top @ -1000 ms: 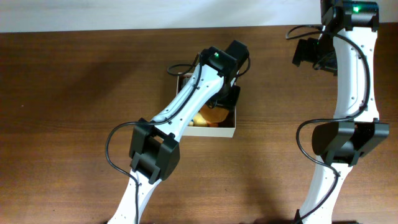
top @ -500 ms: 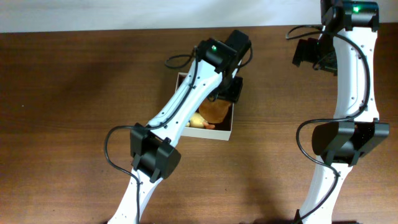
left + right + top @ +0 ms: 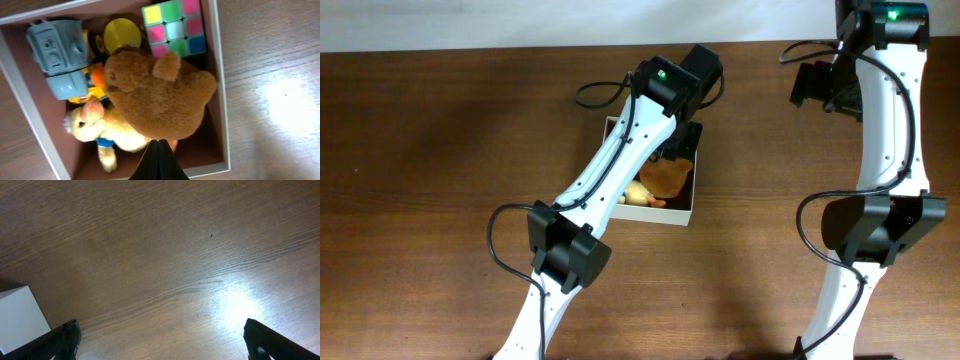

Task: Pack container
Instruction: 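Carry the bear over the box and lower it onto the chick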

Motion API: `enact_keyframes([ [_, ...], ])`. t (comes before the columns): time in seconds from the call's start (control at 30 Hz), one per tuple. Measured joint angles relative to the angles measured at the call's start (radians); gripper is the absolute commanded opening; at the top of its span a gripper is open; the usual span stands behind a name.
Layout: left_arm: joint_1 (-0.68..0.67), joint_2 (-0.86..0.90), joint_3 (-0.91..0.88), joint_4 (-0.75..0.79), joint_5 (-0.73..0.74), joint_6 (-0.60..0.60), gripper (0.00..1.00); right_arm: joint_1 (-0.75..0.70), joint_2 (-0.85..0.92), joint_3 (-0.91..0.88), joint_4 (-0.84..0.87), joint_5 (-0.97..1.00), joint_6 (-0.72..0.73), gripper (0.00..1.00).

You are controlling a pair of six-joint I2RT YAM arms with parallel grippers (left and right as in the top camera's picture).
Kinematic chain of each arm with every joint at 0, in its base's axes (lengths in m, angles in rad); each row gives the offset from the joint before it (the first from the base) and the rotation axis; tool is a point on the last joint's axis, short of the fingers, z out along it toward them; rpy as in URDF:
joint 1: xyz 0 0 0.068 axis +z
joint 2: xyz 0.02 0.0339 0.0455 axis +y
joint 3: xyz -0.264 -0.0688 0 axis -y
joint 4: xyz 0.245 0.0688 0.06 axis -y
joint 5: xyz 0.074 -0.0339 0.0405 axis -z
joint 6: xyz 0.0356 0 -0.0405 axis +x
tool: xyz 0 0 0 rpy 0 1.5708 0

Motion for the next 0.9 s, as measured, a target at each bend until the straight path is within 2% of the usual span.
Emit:
enact_keyframes([
  [0.27,0.010,0.000,-0.078,0.016,-0.028,-0.001,0.02,0.000,0.000,0.000,0.000,0.000,0.000,0.99],
  [0.9,0.011,0.000,-0.314,0.239,0.036,-0.005,0.02,0.000,0.000,0.000,0.000,0.000,0.000,0.99],
])
